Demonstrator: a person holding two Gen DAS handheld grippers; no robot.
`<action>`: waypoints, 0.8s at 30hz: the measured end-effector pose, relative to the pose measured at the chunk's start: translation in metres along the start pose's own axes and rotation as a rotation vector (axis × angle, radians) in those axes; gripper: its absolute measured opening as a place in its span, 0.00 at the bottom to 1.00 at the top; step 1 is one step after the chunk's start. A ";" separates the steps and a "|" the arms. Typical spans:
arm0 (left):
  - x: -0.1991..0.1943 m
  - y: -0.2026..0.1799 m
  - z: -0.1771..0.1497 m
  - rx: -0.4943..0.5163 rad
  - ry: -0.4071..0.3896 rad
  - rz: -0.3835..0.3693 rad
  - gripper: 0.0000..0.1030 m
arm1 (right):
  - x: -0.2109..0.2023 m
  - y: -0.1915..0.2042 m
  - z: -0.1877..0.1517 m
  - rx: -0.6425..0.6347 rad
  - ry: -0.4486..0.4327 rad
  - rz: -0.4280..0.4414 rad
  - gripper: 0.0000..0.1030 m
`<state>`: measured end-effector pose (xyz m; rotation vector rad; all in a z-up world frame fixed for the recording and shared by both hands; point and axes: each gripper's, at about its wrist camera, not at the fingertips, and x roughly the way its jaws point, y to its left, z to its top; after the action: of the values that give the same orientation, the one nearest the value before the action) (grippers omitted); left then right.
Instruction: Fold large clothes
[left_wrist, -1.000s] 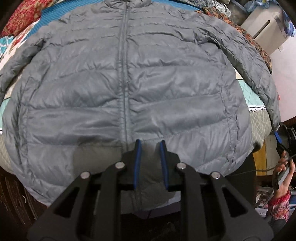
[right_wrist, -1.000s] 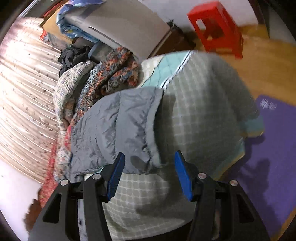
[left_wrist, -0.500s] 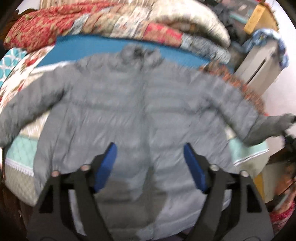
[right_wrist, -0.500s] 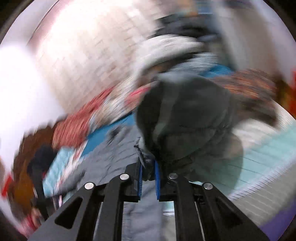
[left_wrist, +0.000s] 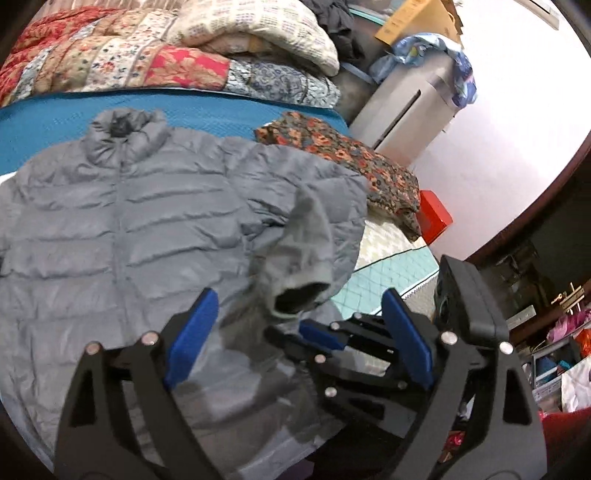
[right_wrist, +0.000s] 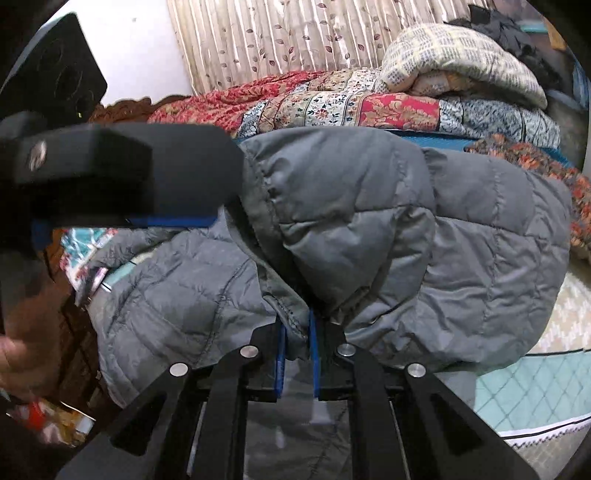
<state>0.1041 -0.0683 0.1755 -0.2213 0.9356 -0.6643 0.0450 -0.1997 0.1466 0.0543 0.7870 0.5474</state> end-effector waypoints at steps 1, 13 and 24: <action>0.004 -0.001 0.000 0.000 0.000 0.011 0.84 | 0.000 -0.002 0.000 0.009 -0.004 0.013 1.03; 0.029 0.077 0.055 -0.078 -0.044 0.180 0.04 | -0.026 -0.070 -0.004 0.359 -0.097 0.117 0.97; -0.043 0.268 0.067 -0.407 -0.110 0.490 0.04 | -0.013 -0.147 0.052 0.460 -0.129 -0.087 0.67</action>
<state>0.2551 0.1610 0.1227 -0.3695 0.9653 -0.0055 0.1394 -0.3245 0.1559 0.4732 0.7720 0.2689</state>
